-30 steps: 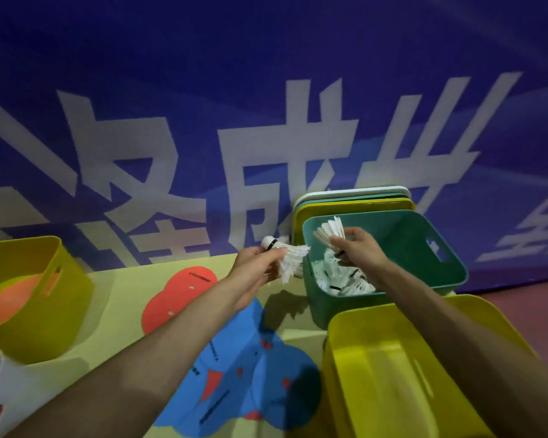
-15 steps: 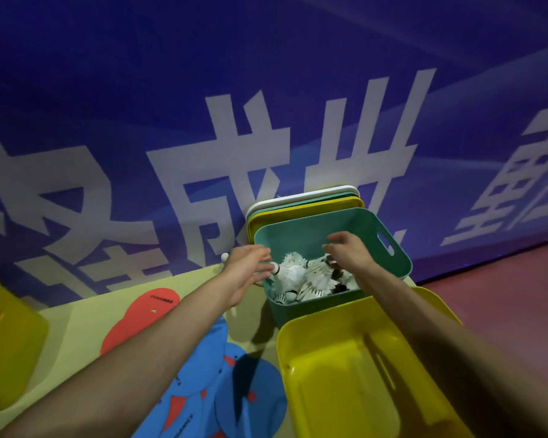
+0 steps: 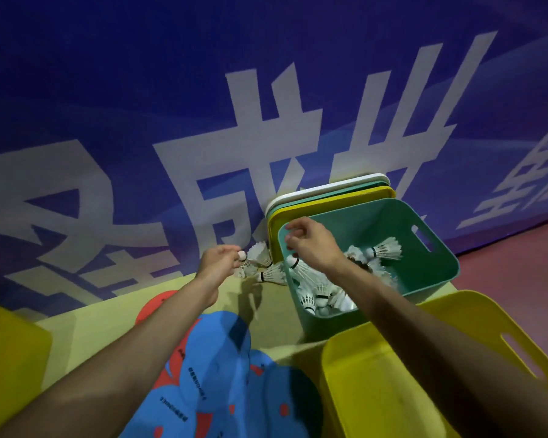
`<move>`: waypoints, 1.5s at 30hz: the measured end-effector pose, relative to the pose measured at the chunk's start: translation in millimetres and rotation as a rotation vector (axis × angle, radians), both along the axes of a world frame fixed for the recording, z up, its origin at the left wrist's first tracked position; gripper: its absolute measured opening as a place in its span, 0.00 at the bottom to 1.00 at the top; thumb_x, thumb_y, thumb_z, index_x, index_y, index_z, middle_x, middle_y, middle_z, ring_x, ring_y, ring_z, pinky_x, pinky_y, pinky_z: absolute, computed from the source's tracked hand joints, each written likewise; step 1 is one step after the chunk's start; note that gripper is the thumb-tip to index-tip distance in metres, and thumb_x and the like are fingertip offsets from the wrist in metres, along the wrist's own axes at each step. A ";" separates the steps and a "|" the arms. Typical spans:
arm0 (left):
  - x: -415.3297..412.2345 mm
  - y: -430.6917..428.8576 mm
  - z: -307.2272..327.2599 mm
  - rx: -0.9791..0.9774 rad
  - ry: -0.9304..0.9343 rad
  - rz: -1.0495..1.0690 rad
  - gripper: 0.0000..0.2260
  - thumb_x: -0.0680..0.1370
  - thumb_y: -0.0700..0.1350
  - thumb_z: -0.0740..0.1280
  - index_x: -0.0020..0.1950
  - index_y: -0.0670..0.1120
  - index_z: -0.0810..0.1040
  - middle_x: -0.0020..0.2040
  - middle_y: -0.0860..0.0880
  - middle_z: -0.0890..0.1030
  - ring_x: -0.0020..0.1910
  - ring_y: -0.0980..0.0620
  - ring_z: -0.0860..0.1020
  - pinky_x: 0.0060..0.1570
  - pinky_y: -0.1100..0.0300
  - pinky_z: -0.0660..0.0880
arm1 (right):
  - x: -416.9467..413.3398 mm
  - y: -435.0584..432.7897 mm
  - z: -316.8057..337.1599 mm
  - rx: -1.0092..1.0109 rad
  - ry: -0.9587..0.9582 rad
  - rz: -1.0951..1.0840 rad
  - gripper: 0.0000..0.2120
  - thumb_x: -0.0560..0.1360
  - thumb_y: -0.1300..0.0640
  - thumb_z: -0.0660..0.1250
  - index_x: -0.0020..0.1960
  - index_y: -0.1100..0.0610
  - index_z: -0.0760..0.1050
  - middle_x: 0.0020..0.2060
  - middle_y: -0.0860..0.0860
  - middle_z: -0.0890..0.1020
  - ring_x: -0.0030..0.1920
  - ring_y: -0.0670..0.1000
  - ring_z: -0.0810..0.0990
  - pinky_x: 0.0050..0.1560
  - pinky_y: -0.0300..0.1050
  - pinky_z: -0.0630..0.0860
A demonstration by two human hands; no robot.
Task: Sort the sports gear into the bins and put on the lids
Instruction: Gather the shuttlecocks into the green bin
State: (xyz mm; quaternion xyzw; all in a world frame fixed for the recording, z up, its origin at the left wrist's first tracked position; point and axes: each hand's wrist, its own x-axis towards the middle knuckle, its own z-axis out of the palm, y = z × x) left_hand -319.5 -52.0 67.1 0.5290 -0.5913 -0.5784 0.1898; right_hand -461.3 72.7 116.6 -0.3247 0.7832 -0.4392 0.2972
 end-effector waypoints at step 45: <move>77.8 -75.9 -41.3 -0.084 0.124 0.231 0.05 0.74 0.39 0.70 0.46 0.45 0.75 0.43 0.43 0.81 0.30 0.58 0.80 0.30 0.65 0.74 | 73.6 -95.6 -40.9 0.146 0.318 0.096 0.21 0.72 0.54 0.73 0.62 0.60 0.75 0.50 0.55 0.82 0.45 0.49 0.81 0.40 0.30 0.70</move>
